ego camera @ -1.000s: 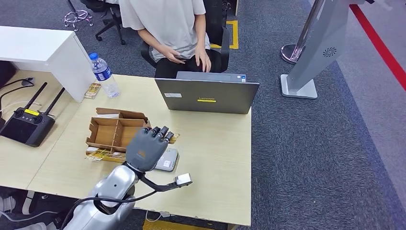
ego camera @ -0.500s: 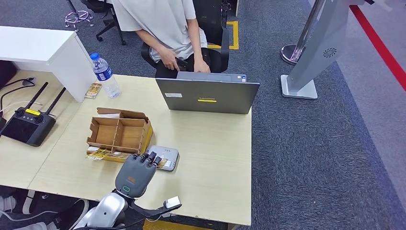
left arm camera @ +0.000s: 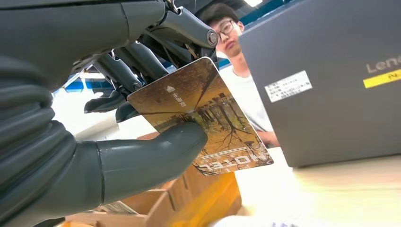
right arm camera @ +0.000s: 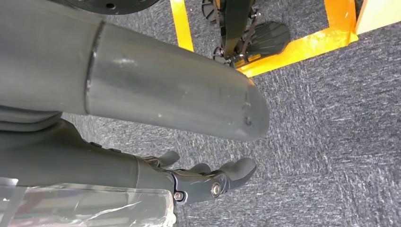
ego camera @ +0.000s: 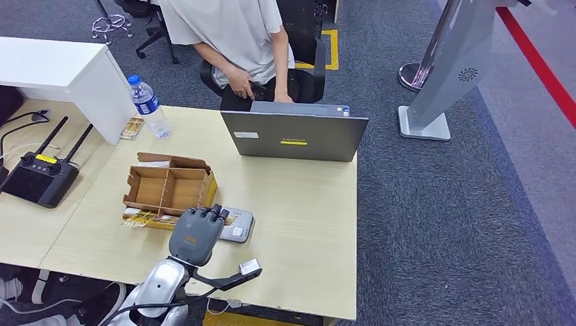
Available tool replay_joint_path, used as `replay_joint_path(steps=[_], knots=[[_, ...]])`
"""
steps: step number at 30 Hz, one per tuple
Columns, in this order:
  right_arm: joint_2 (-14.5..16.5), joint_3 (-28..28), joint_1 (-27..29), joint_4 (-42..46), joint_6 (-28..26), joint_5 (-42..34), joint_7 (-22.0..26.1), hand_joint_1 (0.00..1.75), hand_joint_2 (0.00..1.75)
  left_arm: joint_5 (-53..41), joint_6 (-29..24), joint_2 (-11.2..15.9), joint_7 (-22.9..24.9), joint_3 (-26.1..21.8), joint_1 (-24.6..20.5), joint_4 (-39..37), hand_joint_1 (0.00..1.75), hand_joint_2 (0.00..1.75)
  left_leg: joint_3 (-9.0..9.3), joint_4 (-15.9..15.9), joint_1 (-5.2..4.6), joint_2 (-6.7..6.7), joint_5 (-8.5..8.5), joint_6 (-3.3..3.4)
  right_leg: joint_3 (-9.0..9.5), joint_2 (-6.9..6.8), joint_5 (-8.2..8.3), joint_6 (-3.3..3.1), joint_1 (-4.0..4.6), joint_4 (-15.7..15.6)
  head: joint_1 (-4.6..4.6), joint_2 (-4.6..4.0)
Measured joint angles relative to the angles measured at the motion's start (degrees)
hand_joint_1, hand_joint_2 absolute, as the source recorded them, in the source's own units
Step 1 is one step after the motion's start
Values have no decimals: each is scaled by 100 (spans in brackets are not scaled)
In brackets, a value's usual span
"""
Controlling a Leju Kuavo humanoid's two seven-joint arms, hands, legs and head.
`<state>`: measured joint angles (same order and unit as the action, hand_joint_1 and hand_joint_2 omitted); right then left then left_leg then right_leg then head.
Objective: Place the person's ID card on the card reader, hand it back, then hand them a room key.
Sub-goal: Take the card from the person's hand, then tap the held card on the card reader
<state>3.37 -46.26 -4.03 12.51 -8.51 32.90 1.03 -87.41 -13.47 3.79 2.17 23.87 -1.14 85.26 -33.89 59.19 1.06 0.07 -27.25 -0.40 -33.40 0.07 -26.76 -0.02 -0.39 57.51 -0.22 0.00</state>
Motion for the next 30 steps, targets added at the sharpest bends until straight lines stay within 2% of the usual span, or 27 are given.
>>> replay_joint_path(steps=[11,22,27,30], knots=[[12,-6,-29,1,29,208,16,0,0,-10,-4,-273,158,5,-409,-902,175,175,1,0,0,2,0,0,0,1,1,0,0,0,-1,0],[31,-69,-51,1,61,334,15,0,0,-11,367,-298,497,11,-614,-1479,175,175,3,0,0,1,0,0,3,1,1,0,0,0,0,0],[31,-148,-55,1,74,422,6,0,0,-9,77,-305,263,11,-668,-1535,175,175,8,1,0,1,1,1,8,1,1,0,0,0,-1,0],[31,-204,-54,1,75,508,4,0,0,-2,-175,-343,32,4,-658,-1280,175,175,7,2,0,0,3,1,8,-1,2,0,0,0,-1,0]])
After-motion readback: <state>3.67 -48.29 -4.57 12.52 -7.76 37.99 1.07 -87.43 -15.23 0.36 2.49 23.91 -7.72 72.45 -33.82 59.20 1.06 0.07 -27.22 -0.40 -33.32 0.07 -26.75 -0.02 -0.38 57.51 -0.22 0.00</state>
